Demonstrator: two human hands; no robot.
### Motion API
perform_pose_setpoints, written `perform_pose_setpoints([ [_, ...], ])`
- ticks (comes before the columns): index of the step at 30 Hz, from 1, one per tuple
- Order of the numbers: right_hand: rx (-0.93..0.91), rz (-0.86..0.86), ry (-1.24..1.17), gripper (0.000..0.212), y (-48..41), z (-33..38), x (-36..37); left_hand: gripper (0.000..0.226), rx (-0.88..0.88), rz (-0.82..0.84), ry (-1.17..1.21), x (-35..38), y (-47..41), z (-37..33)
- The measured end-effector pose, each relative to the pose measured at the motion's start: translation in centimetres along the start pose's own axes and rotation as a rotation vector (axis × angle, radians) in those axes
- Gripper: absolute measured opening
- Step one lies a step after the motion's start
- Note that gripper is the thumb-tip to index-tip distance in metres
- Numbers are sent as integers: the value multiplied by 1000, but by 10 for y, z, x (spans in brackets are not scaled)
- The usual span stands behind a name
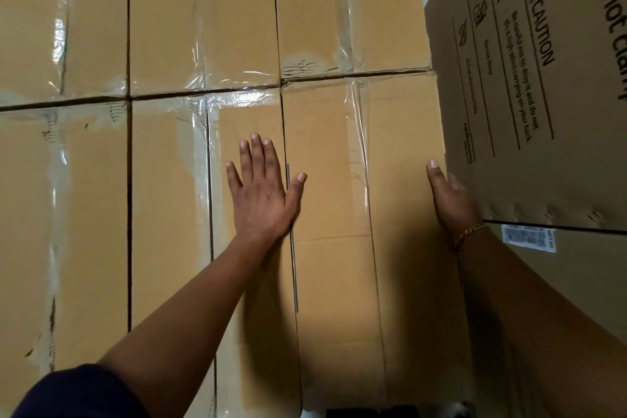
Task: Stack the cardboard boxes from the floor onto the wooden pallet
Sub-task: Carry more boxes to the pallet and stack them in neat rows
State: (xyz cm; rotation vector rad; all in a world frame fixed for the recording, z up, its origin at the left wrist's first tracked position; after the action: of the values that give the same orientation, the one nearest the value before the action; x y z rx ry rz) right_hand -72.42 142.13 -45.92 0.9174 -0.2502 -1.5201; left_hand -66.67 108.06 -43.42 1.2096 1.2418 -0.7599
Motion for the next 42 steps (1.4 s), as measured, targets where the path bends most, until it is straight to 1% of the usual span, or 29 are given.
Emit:
perform_pose_setpoints([
  [1,4,6,10,94,2,-1,-2,85,8,7,-3,-1,1,0],
  [5,20,3,46,89,9,-11,-4,86,25,27,-16,-1,9,0],
  [8,25,-30,30,96,13,-11,-3,87,27,29,-5,0,9,0],
  [11,15,-37,28,83,11,-10,-1,86,33,17,2,1,9,-2],
  [13,12,-49,43,80,10,-12,0,85,29,11,-2,5,9,-2],
  [16,5,-76,63,82,11,-11,-1,86,24,4,-26,4,8,-2],
  [20,-3,-29,95,85,19,-12,-6,88,87,63,-29,0,17,-2],
  [23,14,-20,114,90,41,-24,-12,86,130,90,-35,4,41,-1],
  [24,13,-17,130,88,51,-31,-14,86,129,101,-32,7,54,0],
  [27,13,3,169,68,84,-54,-22,86,99,150,-19,18,106,2],
  [28,22,11,178,64,94,-63,-25,87,94,167,-20,22,124,2],
  [31,72,52,206,64,118,-94,-33,89,67,215,-32,37,178,1],
  [33,83,77,197,60,127,-110,-34,89,37,216,-38,45,202,1],
  [35,91,70,177,61,131,-120,-35,88,7,214,-27,51,212,0],
  [38,85,53,160,68,128,-128,-30,87,-8,198,-32,53,209,-3],
  [42,74,11,126,68,125,-136,-25,85,-8,170,-19,57,210,-4],
])
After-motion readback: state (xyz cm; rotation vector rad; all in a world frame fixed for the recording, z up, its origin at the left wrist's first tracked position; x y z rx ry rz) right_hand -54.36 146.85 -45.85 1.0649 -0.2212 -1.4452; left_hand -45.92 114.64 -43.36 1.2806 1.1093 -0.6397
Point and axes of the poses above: each hand's wrist, its own y-axis away from the middle knuckle, its own x-axis out of the palm, z = x × y, the point moved 7 cm from there along -y, towards the middle knuckle, and after that the axes turned 5 degrees about -y, right-handed, at the moved point
